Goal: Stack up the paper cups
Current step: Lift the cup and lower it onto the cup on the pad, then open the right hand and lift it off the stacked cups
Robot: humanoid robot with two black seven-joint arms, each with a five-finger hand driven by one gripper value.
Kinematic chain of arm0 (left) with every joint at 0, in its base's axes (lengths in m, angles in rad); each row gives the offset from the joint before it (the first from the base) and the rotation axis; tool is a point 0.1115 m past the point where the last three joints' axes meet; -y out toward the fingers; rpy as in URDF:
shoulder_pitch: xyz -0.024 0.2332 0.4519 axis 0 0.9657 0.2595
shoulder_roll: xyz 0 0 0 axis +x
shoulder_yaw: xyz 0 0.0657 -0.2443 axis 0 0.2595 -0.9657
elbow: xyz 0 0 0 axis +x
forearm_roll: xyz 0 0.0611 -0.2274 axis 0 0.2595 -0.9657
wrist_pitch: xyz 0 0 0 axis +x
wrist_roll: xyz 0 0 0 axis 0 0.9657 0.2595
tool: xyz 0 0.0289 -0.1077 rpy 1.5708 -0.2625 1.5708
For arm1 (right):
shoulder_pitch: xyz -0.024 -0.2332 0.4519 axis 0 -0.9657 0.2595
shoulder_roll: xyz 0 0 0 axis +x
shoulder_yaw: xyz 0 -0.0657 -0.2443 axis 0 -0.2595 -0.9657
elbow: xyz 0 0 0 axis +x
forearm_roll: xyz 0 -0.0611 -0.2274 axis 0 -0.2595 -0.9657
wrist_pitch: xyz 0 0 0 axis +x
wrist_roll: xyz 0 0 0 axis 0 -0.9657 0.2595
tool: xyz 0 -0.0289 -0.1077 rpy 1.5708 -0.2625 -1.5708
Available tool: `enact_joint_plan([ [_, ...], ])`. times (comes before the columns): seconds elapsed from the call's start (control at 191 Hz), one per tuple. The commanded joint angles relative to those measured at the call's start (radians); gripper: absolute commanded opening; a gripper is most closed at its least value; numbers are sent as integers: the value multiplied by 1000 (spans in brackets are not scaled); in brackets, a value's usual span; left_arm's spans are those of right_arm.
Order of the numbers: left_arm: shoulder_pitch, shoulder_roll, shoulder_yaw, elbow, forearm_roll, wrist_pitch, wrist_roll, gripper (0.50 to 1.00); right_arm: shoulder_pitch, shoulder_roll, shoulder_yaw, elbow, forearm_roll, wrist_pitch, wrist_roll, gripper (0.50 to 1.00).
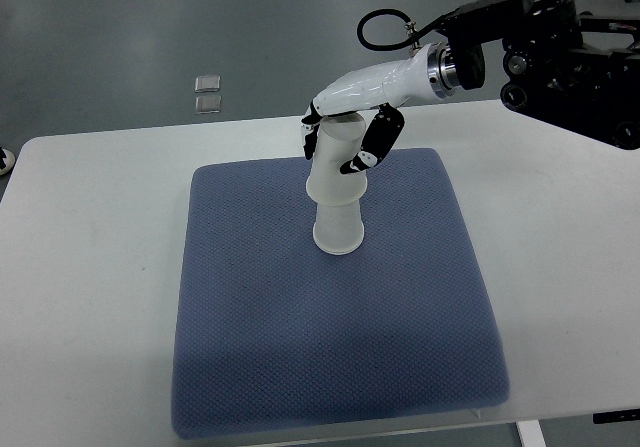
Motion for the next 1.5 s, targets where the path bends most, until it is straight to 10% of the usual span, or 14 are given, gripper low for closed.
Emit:
enact_joint_plan([
  [0.0,0,0,0,1,0,-1,0,1000,-4,4,0,-19,-2,-4,0,580],
  [0.827,0,0,0,1,0,0,0,1000,-66,28,0,-59,-14,-25,-2,594],
  [0.88,0,0,0,0,0,0,0,1000,-67,30,0,-59,-9,-28,-3,631],
  [0.995,0,0,0,1,0,0,0,1000,-66,33,0,-59,0,-27,-2,893],
  [1.492,0,0,0,0,0,-1,0,1000,-64,40,6,-61,6,-19,0,903],
])
